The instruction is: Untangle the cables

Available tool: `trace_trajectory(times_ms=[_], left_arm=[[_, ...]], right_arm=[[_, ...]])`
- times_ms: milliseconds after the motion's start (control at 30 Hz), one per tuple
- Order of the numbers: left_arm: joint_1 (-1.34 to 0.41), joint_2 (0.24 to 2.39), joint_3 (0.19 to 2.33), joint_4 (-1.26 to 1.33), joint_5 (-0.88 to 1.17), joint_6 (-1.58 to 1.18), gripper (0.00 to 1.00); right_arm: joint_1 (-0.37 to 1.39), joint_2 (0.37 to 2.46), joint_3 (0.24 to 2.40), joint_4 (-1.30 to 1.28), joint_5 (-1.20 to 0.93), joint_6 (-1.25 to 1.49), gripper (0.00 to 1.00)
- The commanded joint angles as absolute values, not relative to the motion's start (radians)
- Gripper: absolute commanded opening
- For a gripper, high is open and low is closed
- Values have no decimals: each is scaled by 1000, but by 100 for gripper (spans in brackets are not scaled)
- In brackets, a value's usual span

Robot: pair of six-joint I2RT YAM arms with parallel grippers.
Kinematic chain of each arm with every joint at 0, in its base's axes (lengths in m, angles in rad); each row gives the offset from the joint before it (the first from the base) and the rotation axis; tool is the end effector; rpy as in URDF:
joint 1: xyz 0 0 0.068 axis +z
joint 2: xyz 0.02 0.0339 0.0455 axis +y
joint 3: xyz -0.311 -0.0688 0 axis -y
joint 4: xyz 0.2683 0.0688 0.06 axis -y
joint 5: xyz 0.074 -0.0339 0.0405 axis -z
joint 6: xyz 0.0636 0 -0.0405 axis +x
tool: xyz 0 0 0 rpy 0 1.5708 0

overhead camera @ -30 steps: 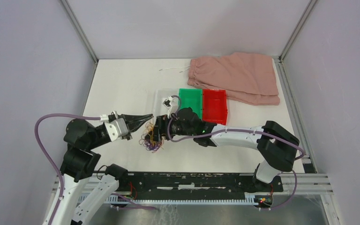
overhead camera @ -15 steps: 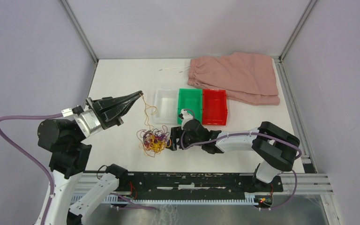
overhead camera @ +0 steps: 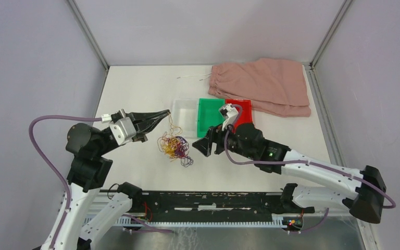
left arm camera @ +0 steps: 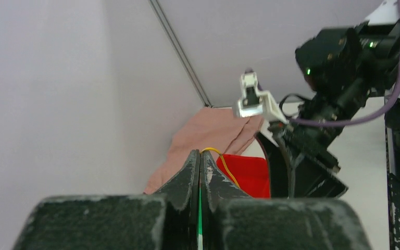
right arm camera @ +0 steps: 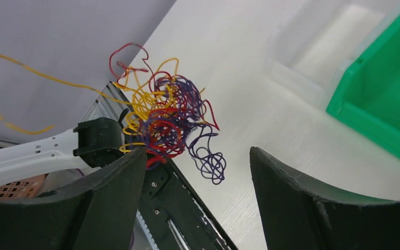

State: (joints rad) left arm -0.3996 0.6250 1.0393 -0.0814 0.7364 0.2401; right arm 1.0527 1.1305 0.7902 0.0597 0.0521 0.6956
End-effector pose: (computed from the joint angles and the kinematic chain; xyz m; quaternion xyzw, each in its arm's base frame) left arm 0.0789 -0.0797 0.4980 0.4485 0.4217 -0.2687 0.7408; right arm 0.1477 0.2525 0.3238 -0.1265 0.7889 0.4477 0.4016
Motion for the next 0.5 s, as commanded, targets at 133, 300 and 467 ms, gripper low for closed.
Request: trace_trajectory(times_ms=[133,300,467], left_arm=[[-400,615,1011,-74,758,301,3],[-399,616,1027,-116,769,321,3],[-399,623,1057,-153,791,320,3]], right_arm=[[1084,986,801,183,-129,443,94],[1096,1046,864,200,-144,360,94],[1107,1160,918,282,-249,347,93]])
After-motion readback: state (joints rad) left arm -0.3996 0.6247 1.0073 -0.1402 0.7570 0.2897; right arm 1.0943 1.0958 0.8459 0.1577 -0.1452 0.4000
